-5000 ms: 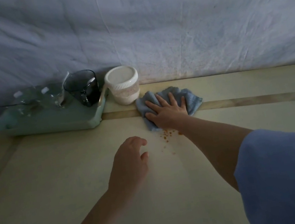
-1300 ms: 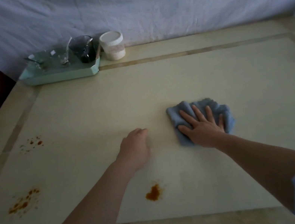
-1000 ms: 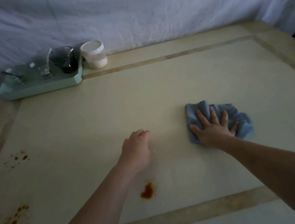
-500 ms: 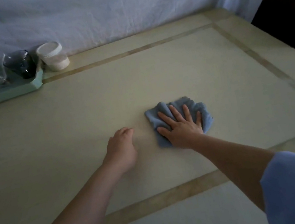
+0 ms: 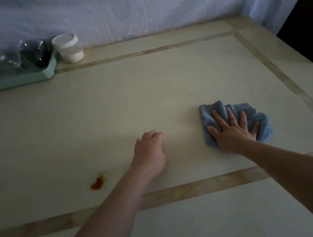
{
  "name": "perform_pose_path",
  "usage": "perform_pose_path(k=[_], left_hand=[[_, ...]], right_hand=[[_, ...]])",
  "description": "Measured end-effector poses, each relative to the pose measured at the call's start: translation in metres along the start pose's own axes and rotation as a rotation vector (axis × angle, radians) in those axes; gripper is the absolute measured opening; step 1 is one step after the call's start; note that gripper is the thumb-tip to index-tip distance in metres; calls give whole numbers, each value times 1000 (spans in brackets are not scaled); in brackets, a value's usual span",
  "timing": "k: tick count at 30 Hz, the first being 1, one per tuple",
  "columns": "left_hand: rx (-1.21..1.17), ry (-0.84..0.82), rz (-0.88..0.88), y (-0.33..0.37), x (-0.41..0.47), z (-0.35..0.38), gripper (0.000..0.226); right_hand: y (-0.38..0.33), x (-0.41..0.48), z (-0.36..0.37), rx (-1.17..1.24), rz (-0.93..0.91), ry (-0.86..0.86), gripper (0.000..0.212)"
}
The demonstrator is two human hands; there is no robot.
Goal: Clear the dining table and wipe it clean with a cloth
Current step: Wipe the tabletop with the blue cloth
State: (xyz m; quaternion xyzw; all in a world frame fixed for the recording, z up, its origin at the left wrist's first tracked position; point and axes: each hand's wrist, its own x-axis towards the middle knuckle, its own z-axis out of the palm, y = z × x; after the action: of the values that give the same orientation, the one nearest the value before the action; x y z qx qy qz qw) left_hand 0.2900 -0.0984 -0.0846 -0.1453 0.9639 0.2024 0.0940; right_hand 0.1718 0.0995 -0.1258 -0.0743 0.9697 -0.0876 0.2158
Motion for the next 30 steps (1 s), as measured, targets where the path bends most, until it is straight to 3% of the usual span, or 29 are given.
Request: perform_pose_path(k=[5,17,23,30], left_hand=[[3,41,-92,-68,-37,-19,57],[66,87,-267,-206,-148,-62,53],[74,59,-220,-190,-138,-51,56],[79,12,-48,-124,-107,-29,55]], right_hand=[[-61,-33,28,-29,-43,-4,64],[-283,-157,138,-96,-508,-78,61],[-252,-144,128,-85,-560,-54,54],[-122,-109,83,-33,-267,49,55]])
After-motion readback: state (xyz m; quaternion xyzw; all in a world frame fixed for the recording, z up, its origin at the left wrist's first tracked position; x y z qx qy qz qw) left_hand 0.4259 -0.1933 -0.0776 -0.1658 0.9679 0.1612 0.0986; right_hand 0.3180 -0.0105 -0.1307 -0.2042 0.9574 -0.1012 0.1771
